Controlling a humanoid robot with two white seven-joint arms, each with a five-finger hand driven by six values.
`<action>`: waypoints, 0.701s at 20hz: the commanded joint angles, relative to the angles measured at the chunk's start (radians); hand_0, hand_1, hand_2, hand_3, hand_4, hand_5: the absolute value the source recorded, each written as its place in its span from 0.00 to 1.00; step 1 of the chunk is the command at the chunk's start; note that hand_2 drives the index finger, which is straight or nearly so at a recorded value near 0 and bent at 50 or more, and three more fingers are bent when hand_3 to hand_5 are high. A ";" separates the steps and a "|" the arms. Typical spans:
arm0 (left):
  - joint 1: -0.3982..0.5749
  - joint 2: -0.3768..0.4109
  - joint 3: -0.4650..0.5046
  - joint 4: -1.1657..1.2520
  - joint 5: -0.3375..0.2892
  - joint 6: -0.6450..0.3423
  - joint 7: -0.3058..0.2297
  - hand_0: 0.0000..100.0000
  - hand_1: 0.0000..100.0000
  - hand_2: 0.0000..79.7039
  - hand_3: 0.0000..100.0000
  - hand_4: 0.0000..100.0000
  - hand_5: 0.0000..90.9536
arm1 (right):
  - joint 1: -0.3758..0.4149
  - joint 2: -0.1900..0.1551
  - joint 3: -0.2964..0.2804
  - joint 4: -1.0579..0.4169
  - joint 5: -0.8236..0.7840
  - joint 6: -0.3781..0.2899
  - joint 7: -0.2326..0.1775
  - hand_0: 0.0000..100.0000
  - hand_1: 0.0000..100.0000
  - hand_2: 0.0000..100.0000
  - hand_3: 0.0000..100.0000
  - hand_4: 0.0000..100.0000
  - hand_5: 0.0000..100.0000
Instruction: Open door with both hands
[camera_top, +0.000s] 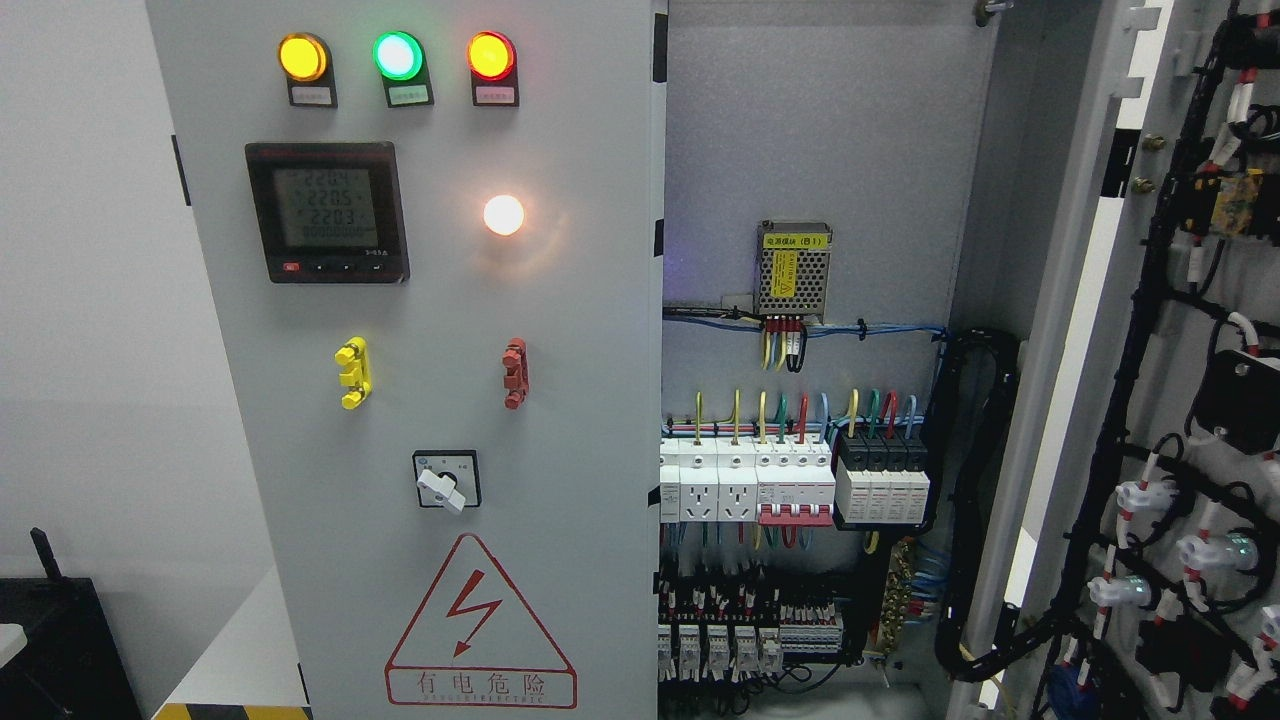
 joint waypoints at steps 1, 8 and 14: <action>-0.004 -0.035 0.001 0.004 0.001 0.000 0.003 0.12 0.39 0.00 0.00 0.00 0.00 | 0.036 -0.129 0.102 -0.336 -0.001 -0.054 0.001 0.12 0.39 0.00 0.00 0.00 0.00; -0.003 -0.035 0.003 0.004 0.001 0.000 0.003 0.12 0.39 0.00 0.00 0.00 0.00 | 0.036 -0.118 0.145 -0.381 -0.004 -0.221 0.073 0.12 0.39 0.00 0.00 0.00 0.00; -0.004 -0.035 0.001 0.004 0.001 0.000 0.003 0.12 0.39 0.00 0.00 0.00 0.00 | -0.021 -0.112 0.157 -0.417 -0.041 -0.342 0.075 0.12 0.39 0.00 0.00 0.00 0.00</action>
